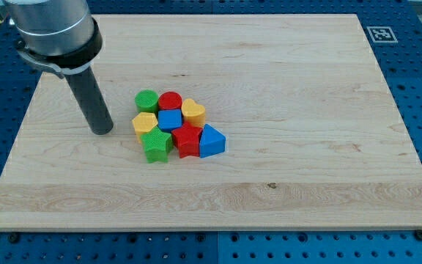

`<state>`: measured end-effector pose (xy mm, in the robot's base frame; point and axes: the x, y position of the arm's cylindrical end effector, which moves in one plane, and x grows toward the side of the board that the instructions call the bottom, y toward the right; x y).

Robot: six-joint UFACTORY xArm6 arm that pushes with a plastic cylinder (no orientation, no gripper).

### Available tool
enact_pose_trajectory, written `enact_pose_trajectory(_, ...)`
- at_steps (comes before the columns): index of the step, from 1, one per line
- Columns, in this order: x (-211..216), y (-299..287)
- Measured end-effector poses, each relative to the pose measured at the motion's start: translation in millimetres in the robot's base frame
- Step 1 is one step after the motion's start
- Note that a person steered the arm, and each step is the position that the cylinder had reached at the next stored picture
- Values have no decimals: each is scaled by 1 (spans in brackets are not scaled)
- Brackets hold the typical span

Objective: Nudge the green star up a bit

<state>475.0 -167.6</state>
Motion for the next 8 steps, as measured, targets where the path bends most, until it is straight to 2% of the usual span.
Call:
enact_pose_trajectory(2, -3, 7)
enact_pose_trajectory(3, 11, 7)
enact_pose_trajectory(6, 85, 23)
enact_pose_trajectory(7, 86, 33)
enact_pose_trajectory(8, 67, 48)
